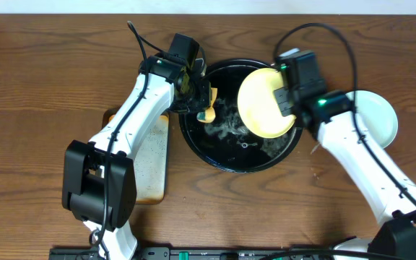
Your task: Clean dirty plates on tray and stack at the side
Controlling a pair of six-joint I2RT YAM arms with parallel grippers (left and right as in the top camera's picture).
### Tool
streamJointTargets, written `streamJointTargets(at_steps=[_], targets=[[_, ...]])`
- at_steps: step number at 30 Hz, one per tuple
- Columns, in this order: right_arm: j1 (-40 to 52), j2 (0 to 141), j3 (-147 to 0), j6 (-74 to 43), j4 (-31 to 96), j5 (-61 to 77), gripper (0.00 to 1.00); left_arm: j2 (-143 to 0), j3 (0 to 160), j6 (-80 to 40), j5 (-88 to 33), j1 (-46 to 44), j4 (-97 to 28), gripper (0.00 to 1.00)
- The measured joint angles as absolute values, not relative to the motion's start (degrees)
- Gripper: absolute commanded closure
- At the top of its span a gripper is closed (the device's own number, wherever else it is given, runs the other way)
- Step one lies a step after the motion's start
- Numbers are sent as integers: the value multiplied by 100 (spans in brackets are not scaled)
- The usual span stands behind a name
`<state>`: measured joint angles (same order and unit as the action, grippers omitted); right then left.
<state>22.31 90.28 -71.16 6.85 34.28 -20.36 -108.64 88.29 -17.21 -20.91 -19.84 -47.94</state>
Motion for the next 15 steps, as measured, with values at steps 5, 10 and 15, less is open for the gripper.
streamJointTargets(at_steps=[5, 10, 15], targets=[[2902, 9026, -7116, 1208, 3216, -3273, 99, -10849, 8833, -1623, -2029, -1861, -5310, 92], [3271, 9026, -7116, 1691, 2947, -4248, 99, -10427, 8831, -1601, -1122, -1393, -6458, 92], [3323, 9026, -7116, 2012, 2880, -4751, 99, -9614, 8833, -1599, -91, -886, -7013, 92]])
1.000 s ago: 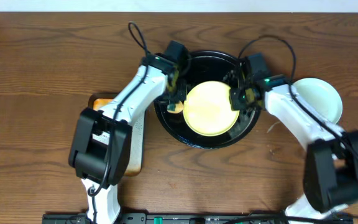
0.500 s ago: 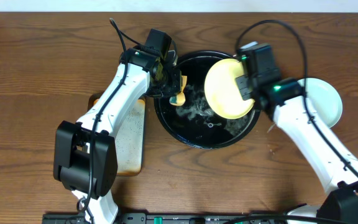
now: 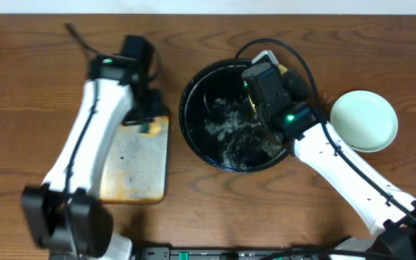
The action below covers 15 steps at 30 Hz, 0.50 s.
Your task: Clean dirty plates on tray and stack at the side
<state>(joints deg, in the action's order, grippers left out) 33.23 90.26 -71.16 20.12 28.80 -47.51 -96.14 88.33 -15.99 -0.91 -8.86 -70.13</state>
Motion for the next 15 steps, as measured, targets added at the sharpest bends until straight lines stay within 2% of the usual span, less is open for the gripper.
streamJointTargets(at_steps=[7, 8, 11, 12, 15], targets=[[3323, 9026, -7116, 2141, 2757, -5081, 99, -9463, 8047, -1492, 377, -338, -6855, 91], [3323, 9026, -7116, 2143, 2762, -5092, 99, -9474, 7848, -1466, 397, -309, -6834, 84], [3323, 9026, -7116, 2158, 2731, -5129, 99, -9535, 7264, -1363, 443, -294, -6628, 36], [3323, 9026, -7116, 2161, 2709, -5131, 99, -9550, 7148, -1343, 447, -296, -6556, 31], [3323, 9026, -7116, 2161, 2674, -5144, 99, -9557, 7070, -1339, 445, -298, -6613, 27]])
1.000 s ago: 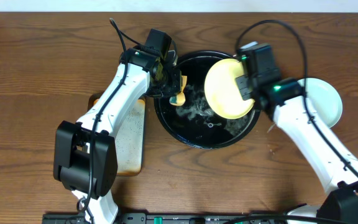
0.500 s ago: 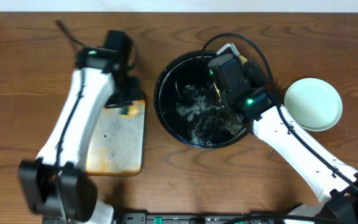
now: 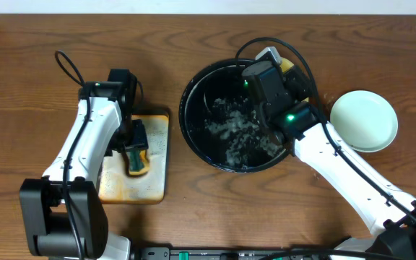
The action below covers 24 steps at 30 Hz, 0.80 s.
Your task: Clean dirty plates on tray and stack at the side
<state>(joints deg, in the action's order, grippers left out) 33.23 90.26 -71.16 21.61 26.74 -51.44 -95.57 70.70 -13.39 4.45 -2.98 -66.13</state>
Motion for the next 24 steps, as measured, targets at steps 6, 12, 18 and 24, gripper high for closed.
streamJointTargets(at_steps=[6, 12, 18, 24], targets=[[3323, 9026, -7116, 2161, 2670, -5179, 99, -9465, 7404, -1321, 421, -298, -6906, 26], [3319, 9024, -7116, 2161, 2670, -5221, 99, -8565, 7828, -1321, 25, -301, -6689, 24], [3319, 8818, -7116, 2161, 2670, -5227, 99, -7752, 7896, -1306, -139, -301, -6536, 18], [3319, 8418, -7116, 2158, 2655, -5229, 99, -7616, 7896, -1299, -158, -301, -6530, 14]])
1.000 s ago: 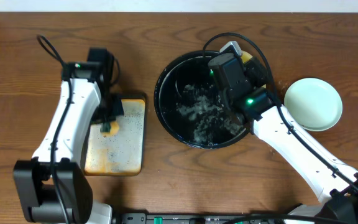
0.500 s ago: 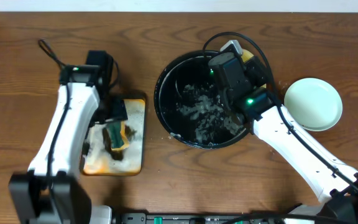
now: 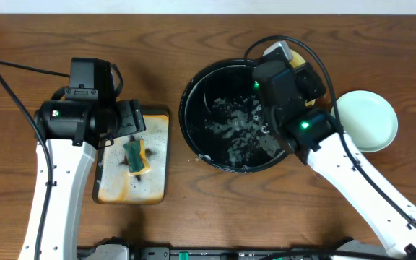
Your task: Clean dirty plates on tray and stack at the side
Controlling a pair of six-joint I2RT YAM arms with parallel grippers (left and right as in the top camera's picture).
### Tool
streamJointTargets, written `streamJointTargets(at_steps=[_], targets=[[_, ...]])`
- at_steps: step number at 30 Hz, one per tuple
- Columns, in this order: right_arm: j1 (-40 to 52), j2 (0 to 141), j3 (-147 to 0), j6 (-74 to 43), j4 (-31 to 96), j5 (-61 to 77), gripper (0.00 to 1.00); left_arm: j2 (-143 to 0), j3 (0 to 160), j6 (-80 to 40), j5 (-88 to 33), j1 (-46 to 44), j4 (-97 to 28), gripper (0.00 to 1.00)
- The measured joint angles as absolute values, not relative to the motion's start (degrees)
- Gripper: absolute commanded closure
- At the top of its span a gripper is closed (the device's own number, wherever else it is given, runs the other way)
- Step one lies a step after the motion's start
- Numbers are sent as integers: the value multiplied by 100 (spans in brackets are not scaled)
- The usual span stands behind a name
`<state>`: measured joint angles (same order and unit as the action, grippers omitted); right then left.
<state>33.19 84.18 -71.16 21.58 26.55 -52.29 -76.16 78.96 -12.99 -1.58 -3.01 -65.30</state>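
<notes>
A green and yellow sponge (image 3: 136,156) lies on the stained board (image 3: 121,184) at the left. My left gripper (image 3: 130,121) hangs open just above the sponge's far end, not touching it. The black basin (image 3: 188,115) holds foamy water. My right gripper (image 3: 289,71) is over the basin's far right rim, mostly hidden under its own wrist. Only a thin edge of the yellow plate (image 3: 297,58) shows behind it, seemingly still gripped. A pale green plate (image 3: 370,119) rests on the table to the right of the basin.
Cables loop from both arms over the far side of the table (image 3: 35,43). The right arm's white link (image 3: 352,173) crosses the space between basin and green plate. Brown tabletop surrounds the board and basin.
My left gripper has let go of the sponge and lifted off it, and the left arm has swung outward to the left. The right wrist has shifted slightly to the right over the basin rim.
First my left gripper held the sponge at the basin's left rim while the right held the yellow plate face-up over the water. Then the sponge was over the board and the plate was mostly hidden. Then the sponge was set down, and now lies released.
</notes>
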Motion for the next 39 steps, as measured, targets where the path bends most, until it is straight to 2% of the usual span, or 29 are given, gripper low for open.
streamJointTargets(at_steps=[39], targets=[[3319, 8394, -7116, 2112, 2674, -5015, 99, -7616, 7896, -1306, -161, -301, -6525, 12]])
